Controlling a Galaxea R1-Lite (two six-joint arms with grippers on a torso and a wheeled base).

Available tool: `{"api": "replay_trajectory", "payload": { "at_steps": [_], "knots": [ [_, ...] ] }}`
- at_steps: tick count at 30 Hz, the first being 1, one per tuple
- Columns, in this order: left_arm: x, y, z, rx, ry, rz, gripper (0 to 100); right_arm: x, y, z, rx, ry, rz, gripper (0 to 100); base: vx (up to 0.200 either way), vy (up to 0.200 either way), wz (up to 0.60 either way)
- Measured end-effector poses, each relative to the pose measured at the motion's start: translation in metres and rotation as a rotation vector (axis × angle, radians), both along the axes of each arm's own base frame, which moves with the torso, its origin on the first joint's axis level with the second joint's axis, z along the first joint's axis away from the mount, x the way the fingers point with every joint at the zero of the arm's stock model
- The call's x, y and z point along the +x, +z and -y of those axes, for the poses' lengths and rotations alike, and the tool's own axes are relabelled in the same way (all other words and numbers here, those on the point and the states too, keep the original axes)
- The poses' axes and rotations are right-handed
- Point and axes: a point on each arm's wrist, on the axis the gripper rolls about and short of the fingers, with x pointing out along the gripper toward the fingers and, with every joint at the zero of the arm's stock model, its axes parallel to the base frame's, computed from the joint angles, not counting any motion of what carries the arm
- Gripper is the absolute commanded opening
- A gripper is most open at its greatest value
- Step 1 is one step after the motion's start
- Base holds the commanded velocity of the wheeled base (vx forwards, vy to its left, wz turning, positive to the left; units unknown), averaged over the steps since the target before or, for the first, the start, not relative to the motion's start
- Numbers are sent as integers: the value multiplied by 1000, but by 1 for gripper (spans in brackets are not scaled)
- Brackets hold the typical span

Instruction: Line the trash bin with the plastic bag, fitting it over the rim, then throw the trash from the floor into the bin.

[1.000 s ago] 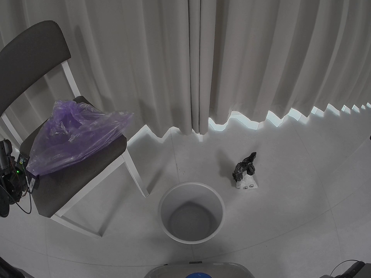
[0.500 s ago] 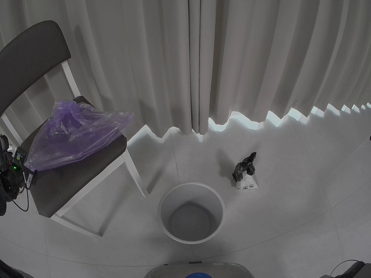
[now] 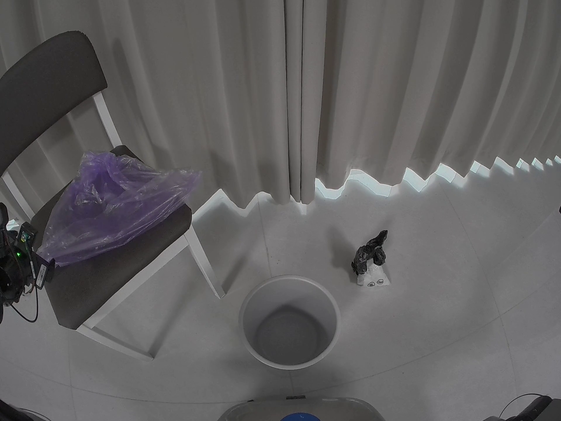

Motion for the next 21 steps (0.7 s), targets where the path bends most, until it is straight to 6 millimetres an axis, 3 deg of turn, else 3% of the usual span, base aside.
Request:
{"api": "replay_trajectory", "payload": {
  "at_steps": [21],
  "knots": [
    [-4, 17, 2, 7, 5, 79, 100, -2, 0, 0, 0, 19, 2, 100, 0, 0, 0]
  ]
}}
